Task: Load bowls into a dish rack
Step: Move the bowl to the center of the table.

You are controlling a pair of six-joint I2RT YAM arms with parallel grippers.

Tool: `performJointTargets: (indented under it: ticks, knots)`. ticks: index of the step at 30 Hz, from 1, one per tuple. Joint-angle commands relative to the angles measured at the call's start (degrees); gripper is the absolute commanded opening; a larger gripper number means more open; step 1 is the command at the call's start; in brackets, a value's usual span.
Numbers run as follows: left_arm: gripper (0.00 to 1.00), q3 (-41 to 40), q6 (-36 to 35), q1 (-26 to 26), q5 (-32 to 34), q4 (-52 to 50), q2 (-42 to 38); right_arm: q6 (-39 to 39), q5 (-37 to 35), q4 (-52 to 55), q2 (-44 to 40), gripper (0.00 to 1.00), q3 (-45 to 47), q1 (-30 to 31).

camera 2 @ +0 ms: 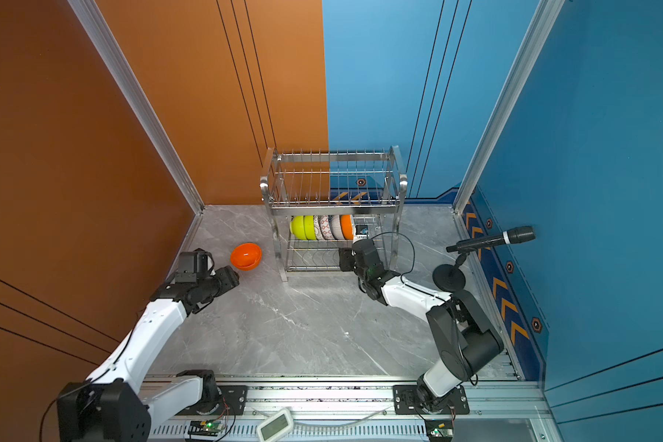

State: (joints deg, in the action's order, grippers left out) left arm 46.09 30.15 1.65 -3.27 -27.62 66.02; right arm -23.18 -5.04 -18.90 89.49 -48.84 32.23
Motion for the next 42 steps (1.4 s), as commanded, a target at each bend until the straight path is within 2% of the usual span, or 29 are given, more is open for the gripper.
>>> performJointTargets:
  ticks: [1,3,8,11,14,20,22,30,35,42]
  knots:
    - [0.66,5.83,0.80,1.06,-2.61,-4.77,5.59,2.20,3.00,2.65,-3.62,0.53,2.65,2.46]
    - [0.61,9.58,0.79,1.64,-3.02,-5.94,9.71,2.44,3.73,4.72,-5.63,0.53,3.32,3.79]
    - [0.57,19.74,-0.42,2.43,-2.11,-10.58,20.22,2.37,5.36,6.85,-10.35,0.53,5.20,7.02]
    - [0.52,24.61,-0.76,3.22,-2.21,-12.66,25.96,2.40,5.57,7.53,-12.94,0.53,5.90,7.59]
    - [0.51,28.70,-1.16,3.52,-1.19,-14.04,30.30,2.96,5.22,7.87,-14.82,0.53,6.26,9.16]
    - [0.49,35.67,-1.57,3.09,0.53,-16.80,36.64,4.34,4.77,9.28,-15.37,0.53,5.69,8.38]
    - [0.45,36.71,-2.02,2.81,1.53,-17.64,38.00,4.35,4.78,9.29,-15.83,0.53,5.76,8.40]
    - [0.43,37.67,-3.02,2.48,3.65,-18.47,42.86,4.29,4.34,10.18,-17.97,0.53,5.96,6.10]
    - [0.39,38.92,-3.08,2.37,2.75,-18.45,45.57,4.48,4.32,11.16,-18.42,0.53,5.63,5.57]
    - [0.20,39.52,-3.04,2.48,1.69,-18.04,45.84,5.22,2.84,13.27,-20.62,0.53,4.81,5.43]
